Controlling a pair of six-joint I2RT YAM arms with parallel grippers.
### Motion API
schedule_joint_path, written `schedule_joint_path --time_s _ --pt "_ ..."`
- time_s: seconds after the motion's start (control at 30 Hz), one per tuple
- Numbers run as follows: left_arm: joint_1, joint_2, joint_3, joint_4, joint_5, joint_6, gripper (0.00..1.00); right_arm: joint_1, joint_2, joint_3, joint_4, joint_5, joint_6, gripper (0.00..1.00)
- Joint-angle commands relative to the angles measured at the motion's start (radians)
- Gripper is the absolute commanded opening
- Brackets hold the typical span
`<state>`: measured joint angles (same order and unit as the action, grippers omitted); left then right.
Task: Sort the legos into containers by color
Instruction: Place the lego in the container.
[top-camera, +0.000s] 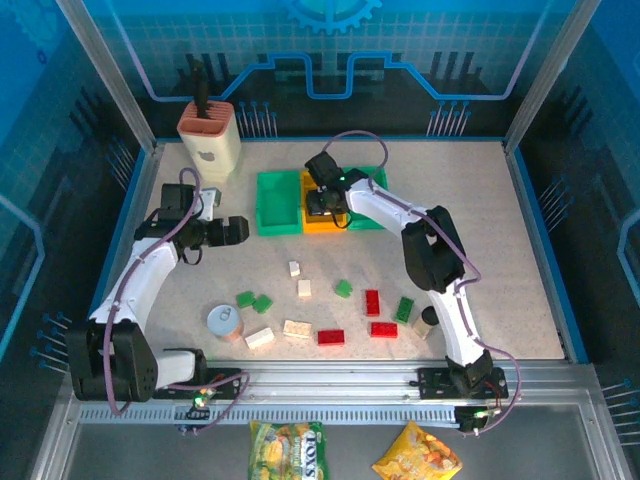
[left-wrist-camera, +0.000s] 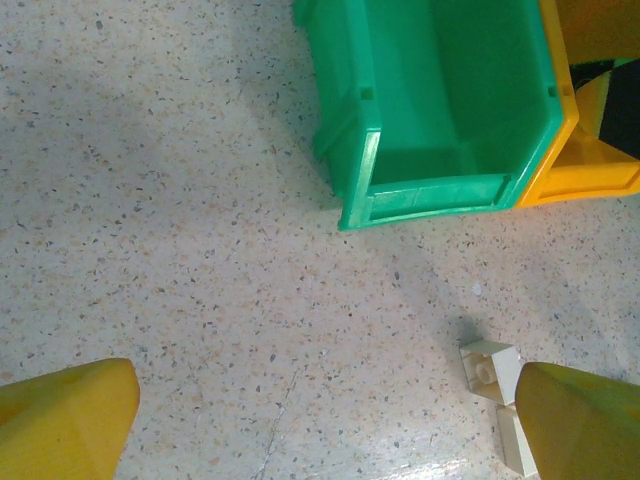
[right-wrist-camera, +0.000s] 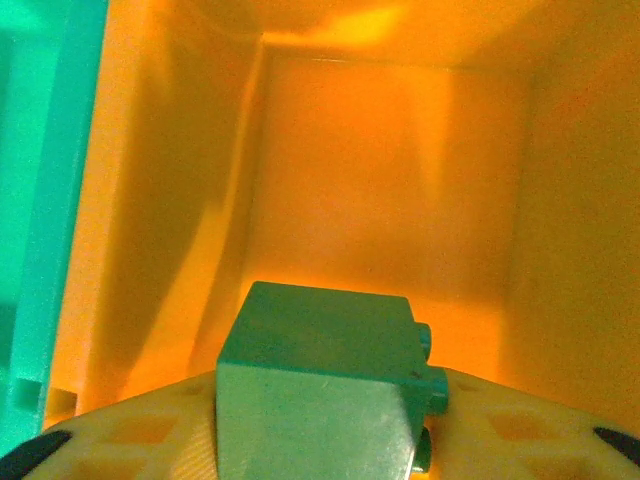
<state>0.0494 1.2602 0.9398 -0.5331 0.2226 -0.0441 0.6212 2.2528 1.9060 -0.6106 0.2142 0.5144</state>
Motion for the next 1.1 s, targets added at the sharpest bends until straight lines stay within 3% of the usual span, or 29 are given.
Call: schedule_joint_path --time_s 0.0,0.4,0.7,0.93,1.07 --pt "-0.002 -0.015 0.028 0.007 0.003 -0.025 0.98 0.019 0.011 0.035 -0.013 0.034 -0.011 0.53" --pt "-0.003 -0.010 0.052 -0.049 -0.031 -0.029 0.96 0.031 -0.076 0.003 -0.002 0.043 -0.010 0.57" --pt "-0.013 0.015 0.096 -0.115 -0.049 -0.113 0.92 0.046 -0.232 -0.133 0.033 0.040 -0.020 0.57" --pt "-0.096 0.035 0.141 -0.224 -0.140 -0.225 0.84 0.036 -0.392 -0.306 0.039 0.079 0.004 0.57" --pt "-0.193 0.070 0.163 -0.238 -0.189 -0.297 0.81 0.013 -0.473 -0.401 0.034 0.078 0.032 0.57"
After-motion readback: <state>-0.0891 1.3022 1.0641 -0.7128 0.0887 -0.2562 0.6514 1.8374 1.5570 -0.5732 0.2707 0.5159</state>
